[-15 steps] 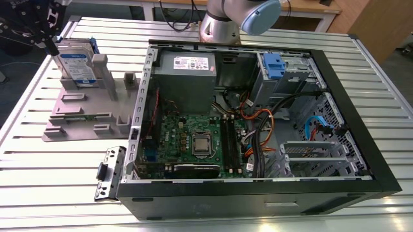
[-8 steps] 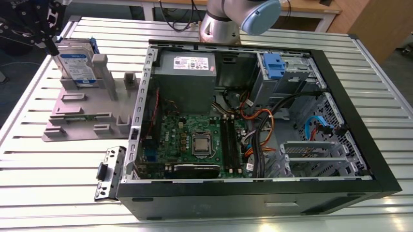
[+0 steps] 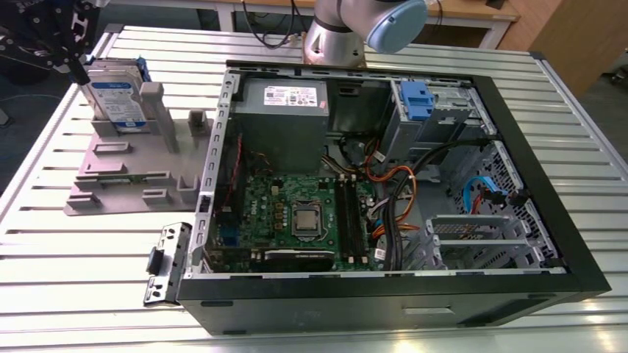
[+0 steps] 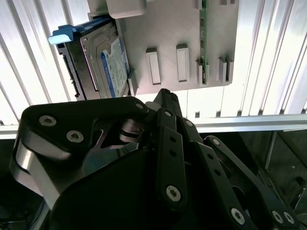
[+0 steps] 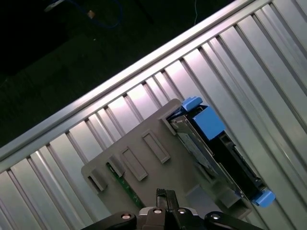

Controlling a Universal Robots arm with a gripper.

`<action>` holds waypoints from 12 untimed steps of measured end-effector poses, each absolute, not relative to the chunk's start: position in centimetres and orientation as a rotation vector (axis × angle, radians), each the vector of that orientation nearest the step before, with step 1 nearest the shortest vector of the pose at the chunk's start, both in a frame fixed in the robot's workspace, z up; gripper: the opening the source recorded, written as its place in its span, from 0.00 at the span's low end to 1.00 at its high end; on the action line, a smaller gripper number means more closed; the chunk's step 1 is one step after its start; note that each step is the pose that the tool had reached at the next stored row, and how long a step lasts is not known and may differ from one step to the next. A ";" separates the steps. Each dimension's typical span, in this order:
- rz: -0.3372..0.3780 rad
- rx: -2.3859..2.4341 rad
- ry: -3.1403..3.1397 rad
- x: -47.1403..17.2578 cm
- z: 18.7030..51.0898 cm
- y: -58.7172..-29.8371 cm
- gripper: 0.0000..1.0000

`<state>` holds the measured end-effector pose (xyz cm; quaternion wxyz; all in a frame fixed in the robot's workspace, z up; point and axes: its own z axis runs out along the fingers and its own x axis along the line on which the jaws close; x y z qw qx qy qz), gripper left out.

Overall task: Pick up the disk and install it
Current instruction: 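Pick up the disk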

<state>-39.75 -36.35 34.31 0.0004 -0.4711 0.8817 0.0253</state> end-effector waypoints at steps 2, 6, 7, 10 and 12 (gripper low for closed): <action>0.079 -1.485 2.766 -39.8 34.3 -36.4 0.10; 0.079 -1.496 2.761 -39.8 34.3 -36.4 0.10; 0.079 -1.499 2.759 -39.8 34.3 -36.4 0.10; 0.079 -1.507 2.755 -39.8 34.3 -36.4 0.10; 0.079 -1.513 2.752 -39.8 34.3 -36.4 0.10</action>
